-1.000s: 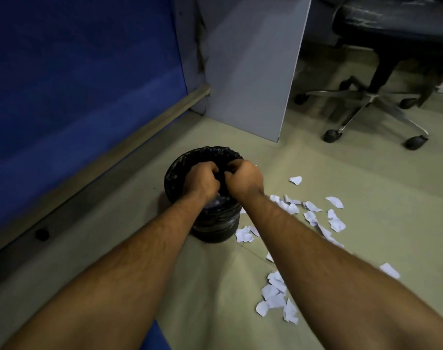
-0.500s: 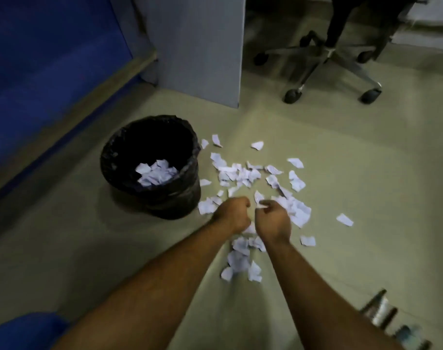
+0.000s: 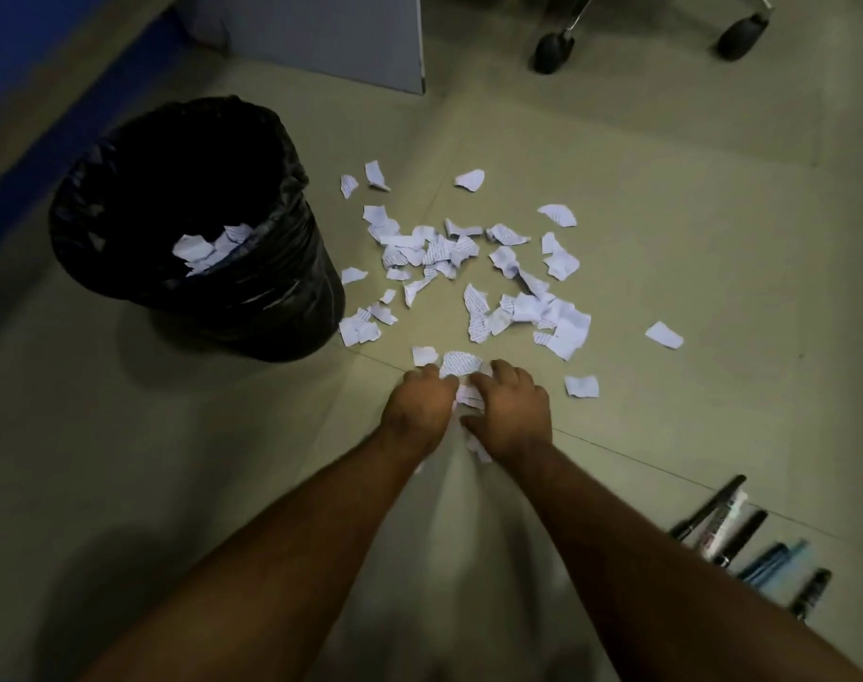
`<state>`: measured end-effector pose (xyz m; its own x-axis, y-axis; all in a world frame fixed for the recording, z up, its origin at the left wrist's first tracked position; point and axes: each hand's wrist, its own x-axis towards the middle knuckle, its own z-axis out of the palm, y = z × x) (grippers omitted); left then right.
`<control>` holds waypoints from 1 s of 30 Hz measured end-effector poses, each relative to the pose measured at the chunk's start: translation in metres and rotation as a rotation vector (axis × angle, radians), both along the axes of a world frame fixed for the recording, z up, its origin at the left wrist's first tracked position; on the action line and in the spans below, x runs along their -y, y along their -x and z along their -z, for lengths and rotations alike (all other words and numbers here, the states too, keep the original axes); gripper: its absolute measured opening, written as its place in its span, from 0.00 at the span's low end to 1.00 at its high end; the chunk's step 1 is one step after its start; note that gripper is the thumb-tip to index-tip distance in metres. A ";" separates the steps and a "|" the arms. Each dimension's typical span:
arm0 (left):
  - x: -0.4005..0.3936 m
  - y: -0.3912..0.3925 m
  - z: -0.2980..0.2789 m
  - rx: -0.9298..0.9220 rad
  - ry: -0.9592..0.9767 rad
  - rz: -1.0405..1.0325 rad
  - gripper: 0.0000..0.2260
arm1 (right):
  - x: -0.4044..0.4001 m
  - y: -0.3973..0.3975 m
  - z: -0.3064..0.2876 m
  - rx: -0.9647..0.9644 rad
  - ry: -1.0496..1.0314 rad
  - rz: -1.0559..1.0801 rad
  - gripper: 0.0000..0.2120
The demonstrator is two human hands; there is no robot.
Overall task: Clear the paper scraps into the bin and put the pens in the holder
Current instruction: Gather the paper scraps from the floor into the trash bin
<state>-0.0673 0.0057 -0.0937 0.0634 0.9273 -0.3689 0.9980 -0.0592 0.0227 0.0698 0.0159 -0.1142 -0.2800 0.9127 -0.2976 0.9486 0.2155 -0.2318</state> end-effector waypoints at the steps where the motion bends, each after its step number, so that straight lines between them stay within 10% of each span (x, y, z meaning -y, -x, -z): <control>1: -0.009 0.001 0.000 0.033 0.073 -0.019 0.13 | -0.007 0.002 -0.002 0.016 -0.019 -0.001 0.21; 8: -0.046 -0.009 0.004 0.152 -0.099 -0.118 0.18 | -0.054 -0.007 -0.008 -0.035 -0.113 0.108 0.13; 12: -0.068 -0.015 0.000 0.074 -0.163 -0.147 0.39 | -0.079 -0.019 -0.002 -0.075 -0.245 0.244 0.34; 16: -0.099 -0.011 -0.006 0.010 0.083 -0.133 0.49 | -0.106 -0.028 0.000 -0.085 0.050 0.310 0.43; 23: -0.081 0.007 0.000 0.253 0.160 -0.068 0.33 | -0.070 -0.011 -0.001 -0.077 0.071 0.022 0.37; 30: -0.043 0.011 0.000 -0.020 0.378 -0.002 0.51 | -0.040 -0.003 0.001 -0.022 0.120 -0.159 0.47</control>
<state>-0.0781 0.0485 -0.0941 0.0516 0.7257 -0.6861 0.9985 -0.0488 0.0235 0.0731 0.0556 -0.1148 -0.4251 0.8151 -0.3936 0.8994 0.3316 -0.2847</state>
